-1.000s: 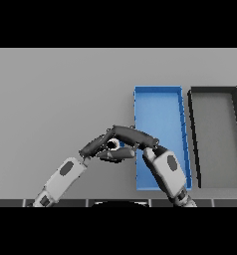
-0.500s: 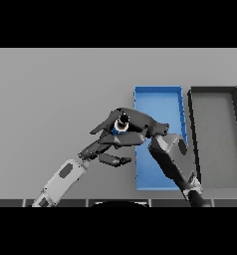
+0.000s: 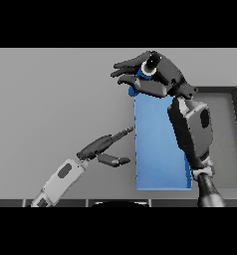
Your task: Pick up the blue pipe and place it into the blue bin.
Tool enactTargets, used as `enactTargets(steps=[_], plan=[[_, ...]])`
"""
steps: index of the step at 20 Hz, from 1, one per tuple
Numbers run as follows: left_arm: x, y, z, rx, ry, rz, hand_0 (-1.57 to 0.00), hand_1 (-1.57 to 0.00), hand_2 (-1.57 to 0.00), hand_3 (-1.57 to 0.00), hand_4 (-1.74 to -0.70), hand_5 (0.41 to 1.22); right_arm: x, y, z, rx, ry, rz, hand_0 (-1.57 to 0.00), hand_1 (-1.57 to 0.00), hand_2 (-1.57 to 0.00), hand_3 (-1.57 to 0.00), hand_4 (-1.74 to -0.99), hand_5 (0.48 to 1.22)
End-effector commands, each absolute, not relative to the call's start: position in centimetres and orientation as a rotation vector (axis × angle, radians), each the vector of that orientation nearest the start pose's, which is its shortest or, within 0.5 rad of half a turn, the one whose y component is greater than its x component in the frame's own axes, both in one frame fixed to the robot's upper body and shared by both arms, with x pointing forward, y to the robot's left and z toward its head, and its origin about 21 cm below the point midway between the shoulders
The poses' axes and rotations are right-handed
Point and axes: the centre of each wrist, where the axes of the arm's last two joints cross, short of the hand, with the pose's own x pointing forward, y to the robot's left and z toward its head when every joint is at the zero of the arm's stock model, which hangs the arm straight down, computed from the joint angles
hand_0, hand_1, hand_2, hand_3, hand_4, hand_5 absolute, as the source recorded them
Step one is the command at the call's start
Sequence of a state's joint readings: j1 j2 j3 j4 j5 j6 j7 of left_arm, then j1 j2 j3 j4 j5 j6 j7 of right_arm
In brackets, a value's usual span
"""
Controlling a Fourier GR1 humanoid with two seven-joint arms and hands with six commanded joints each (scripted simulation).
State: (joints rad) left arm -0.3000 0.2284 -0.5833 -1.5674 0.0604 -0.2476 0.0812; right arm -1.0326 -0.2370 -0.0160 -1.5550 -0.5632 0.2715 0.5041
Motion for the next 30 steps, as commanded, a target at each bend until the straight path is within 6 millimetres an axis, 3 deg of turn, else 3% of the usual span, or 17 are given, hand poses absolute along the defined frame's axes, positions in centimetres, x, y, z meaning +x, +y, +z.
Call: enactTargets(steps=[1, 3, 7, 16, 18, 19, 22, 24, 25, 27, 29, 30], plan=[[26.5, 11.9, 4.9, -0.472, -1.523, -0.959, 0.0, 0.0, 0.0, 0.0, -0.84, 0.477, 35.6, -15.7, 31.8, 0.606, -1.882, 0.637, -1.57, -1.57, -1.57, -1.57, -1.498, 1.221], [26.4, 12.3, 4.9, -0.446, -1.533, -0.956, 0.0, 0.0, 0.0, 0.0, -0.83, 0.47, 37.2, -17.9, 30.6, 0.525, -1.823, 0.567, -1.57, -1.57, -1.57, -1.57, -1.499, 1.221], [26.6, 12.5, 5.2, -0.422, -1.524, -0.956, 0.0, 0.0, 0.0, 0.0, -0.83, 0.461, 39.0, -22.3, 26.1, 0.403, -1.684, 0.399, -1.57, -1.57, -1.57, -1.57, -1.499, 1.221], [26.4, 12.9, 4.9, -0.432, -1.521, -0.965, 0.0, 0.0, 0.0, 0.0, -0.83, 0.47, 37.2, -26.8, 15.2, 0.162, -1.327, 0.184, -1.57, -1.57, -1.57, -1.57, -1.499, 1.221], [25.8, 12.5, 4.7, -0.439, -1.522, -0.965, 0.0, 0.0, 0.0, 0.0, -0.83, 0.47, 36.4, -26.9, 13.6, 0.128, -1.264, 0.199, -1.57, -1.57, -1.57, -1.08, -1.586, 1.221], [25.8, 12.3, 4.7, -0.438, -1.513, -0.964, 0.0, 0.0, 0.0, 0.0, -0.83, 0.471, 36.1, -26.7, 12.6, 0.115, -1.225, 0.222, -1.57, -1.57, -1.57, -1.18, -1.569, 1.221], [25.8, 12.2, 5.0, -0.426, -1.524, -0.959, 0.0, 0.0, 0.0, 0.0, -0.83, 0.475, 35.4, -26.6, 10.5, 0.07, -1.122, 0.25, -1.57, -1.57, -1.57, -0.69, -1.653, 1.205], [26.2, 12.3, 5.0, -0.426, -1.52, -0.956, 0.0, 0.0, 0.0, 0.0, -0.83, 0.474, 35.0, -26.7, 8.9, 0.041, -1.029, 0.232, -1.57, -1.57, -1.57, -1.01, -1.583, 1.199], [26.2, 12.4, 5.2, -0.428, -1.524, -0.962, 0.0, 0.0, 0.0, 0.0, -0.83, 0.474, 34.8, -26.6, 8.0, 0.049, -0.971, 0.196, -1.46, -1.38, -1.33, -0.81, -1.534, 1.19], [26.2, 12.2, 4.9, -0.433, -1.512, -0.968, 0.0, 0.0, 0.0, 0.0, -0.83, 0.476, 34.8, -26.8, 7.9, 0.078, -0.893, 0.171, -0.94, -0.88, -0.85, -0.52, -1.404, 1.159], [26.3, 12.6, 5.2, -0.424, -1.528, -0.96, 0.0, 0.0, 0.0, 0.0, -0.83, 0.476, 34.9, -26.6, 8.2, 0.083, -0.84, 0.174, -0.6, -0.57, -0.55, -0.33, -1.302, 1.182], [26.2, 12.3, 5.0, -0.427, -1.518, -0.964, 0.0, 0.0, 0.0, 0.0, -0.83, 0.477, 34.8, -26.0, 8.6, 0.079, -0.844, 0.228, -0.48, -0.45, -0.44, -0.26, -1.264, 1.139]])
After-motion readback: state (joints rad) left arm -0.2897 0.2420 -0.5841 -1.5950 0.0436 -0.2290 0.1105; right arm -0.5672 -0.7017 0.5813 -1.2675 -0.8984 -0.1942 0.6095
